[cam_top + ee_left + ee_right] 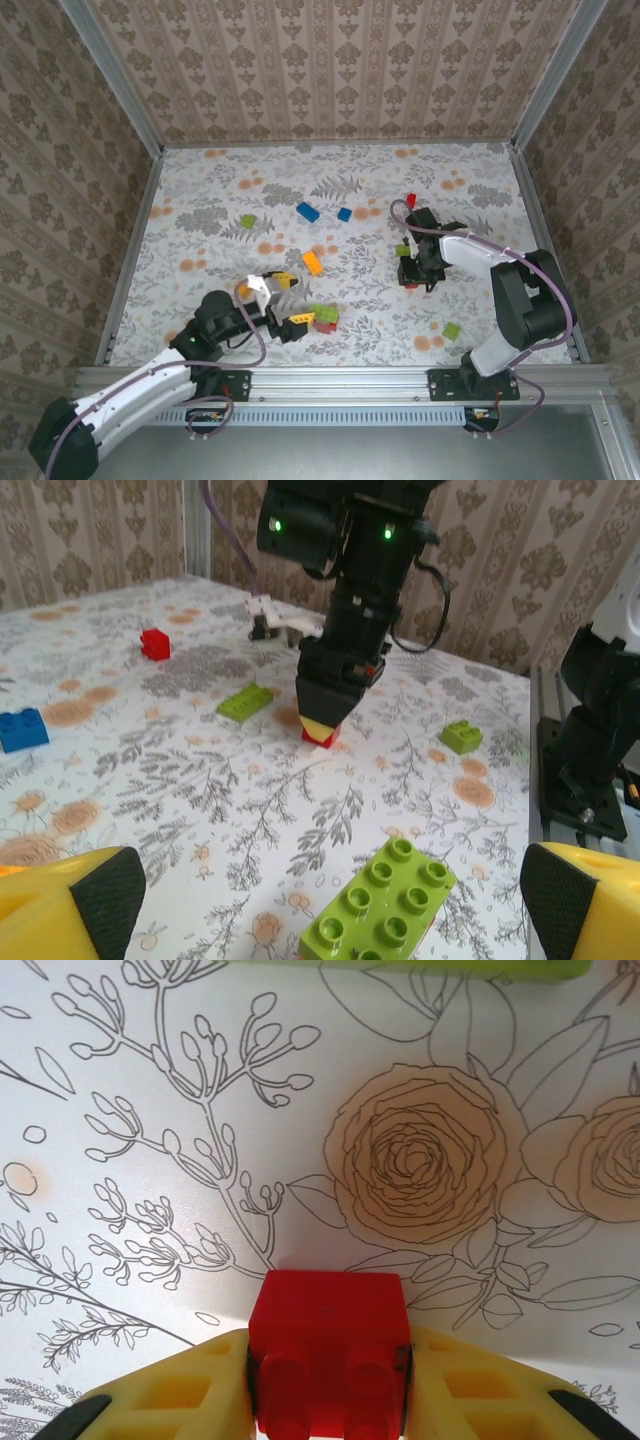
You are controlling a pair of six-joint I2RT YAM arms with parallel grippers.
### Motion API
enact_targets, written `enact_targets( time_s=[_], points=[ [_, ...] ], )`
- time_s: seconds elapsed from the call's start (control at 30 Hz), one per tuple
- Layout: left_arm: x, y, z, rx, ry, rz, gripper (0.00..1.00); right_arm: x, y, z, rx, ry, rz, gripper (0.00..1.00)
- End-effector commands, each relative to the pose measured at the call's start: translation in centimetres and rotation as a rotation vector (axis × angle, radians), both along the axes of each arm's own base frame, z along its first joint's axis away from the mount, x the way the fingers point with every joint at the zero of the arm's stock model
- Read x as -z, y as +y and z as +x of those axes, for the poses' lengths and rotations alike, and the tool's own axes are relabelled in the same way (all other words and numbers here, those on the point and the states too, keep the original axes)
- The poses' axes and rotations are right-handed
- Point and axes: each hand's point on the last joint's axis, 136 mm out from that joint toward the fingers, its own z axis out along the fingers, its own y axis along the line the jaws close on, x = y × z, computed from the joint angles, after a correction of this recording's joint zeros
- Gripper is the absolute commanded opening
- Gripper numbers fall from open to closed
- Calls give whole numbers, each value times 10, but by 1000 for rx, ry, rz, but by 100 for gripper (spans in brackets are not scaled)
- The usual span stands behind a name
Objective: Assemble a carrot with lego
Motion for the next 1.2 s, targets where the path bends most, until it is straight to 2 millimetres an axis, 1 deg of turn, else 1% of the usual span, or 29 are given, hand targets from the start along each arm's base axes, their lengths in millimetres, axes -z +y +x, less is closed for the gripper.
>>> enact_targets(
  time_s=[0.0, 0.13, 0.23, 0.4, 0.67, 0.77, 0.83, 0.97, 1.1, 1.17],
  points=[
    [7, -7, -3, 21, -22, 5, 100, -1, 6, 0, -20, 12, 17, 35],
    [37, -20, -12, 43, -33, 119, 99, 0, 7, 0, -23, 19, 18, 35],
    [46, -31, -19, 75, -63, 190, 98, 2, 7, 0, -26, 25, 17, 35],
    [51, -36, -17, 82, -89, 217, 97, 3, 8, -1, -28, 31, 17, 35],
    [44, -37, -3, 77, -136, 205, 97, 4, 12, -2, -40, 41, 24, 35],
    [46, -44, 1, 114, -136, 224, 96, 5, 12, -2, -42, 45, 27, 35],
    [52, -50, 3, 141, -129, 249, 94, 6, 12, -2, -43, 48, 26, 35],
    [62, -59, 2, 195, -109, 285, 91, 7, 12, -2, -46, 53, 24, 35],
    [65, -61, -1, 221, -96, 286, 88, 9, 13, -2, -50, 61, 24, 35],
    [64, -61, -3, 227, -94, 283, 84, 9, 13, -2, -51, 61, 26, 35]
  ],
)
